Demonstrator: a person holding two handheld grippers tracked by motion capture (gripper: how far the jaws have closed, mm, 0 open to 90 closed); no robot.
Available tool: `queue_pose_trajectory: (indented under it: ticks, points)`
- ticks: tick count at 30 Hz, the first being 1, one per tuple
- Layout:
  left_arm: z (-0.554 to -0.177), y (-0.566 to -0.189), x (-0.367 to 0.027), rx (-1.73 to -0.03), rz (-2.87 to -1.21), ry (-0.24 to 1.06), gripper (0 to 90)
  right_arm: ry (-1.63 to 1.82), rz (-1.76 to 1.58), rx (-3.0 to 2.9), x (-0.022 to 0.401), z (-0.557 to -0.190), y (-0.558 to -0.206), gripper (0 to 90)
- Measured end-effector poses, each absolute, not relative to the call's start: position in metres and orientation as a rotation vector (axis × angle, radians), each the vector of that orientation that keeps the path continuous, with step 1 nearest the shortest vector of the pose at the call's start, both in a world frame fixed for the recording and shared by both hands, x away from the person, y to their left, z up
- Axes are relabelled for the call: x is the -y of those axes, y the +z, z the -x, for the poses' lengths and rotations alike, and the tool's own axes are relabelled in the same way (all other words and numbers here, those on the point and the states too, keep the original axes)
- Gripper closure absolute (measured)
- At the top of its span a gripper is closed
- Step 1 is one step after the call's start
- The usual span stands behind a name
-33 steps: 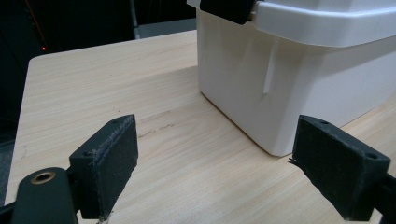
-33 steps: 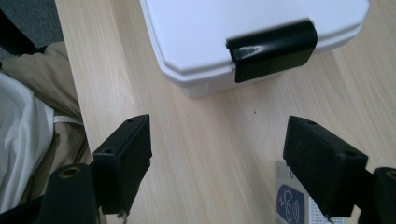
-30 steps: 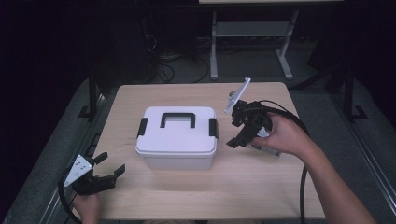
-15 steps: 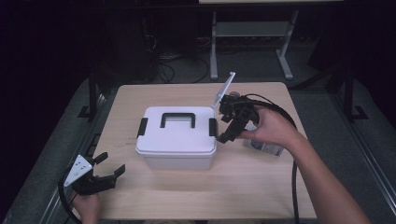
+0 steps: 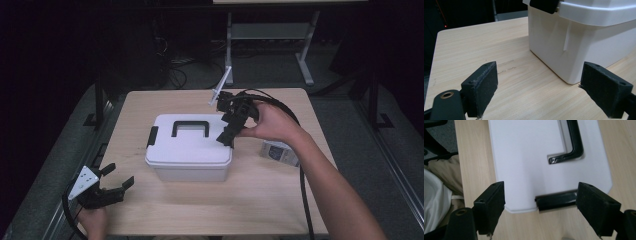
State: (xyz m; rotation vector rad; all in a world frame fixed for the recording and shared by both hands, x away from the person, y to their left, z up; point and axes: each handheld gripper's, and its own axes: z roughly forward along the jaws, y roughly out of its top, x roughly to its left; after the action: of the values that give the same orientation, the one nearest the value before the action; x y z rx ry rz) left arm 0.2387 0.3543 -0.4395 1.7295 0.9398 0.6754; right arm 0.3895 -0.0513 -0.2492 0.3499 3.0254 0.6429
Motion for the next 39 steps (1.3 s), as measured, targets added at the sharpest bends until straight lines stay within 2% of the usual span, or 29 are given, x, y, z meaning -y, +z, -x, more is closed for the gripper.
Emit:
queue_pose_trajectory:
  ticks: [22, 33, 39]
  points:
    - [-0.238, -0.44, -0.355, -0.941, -1.73, 0.675, 13.4, 0.654, -0.278, -3.062, -0.003, -0.433, -0.262, 23.0]
    - [-0.237, -0.44, -0.36, -0.954, -1.703, 0.674, 13.4, 0.647, -0.27, -3.082, -0.017, -0.448, -0.276, 23.6]
    - [-0.236, -0.44, -0.36, -0.95, -1.711, 0.677, 13.4, 0.64, -0.26, -3.109, -0.021, -0.455, -0.286, 29.6]
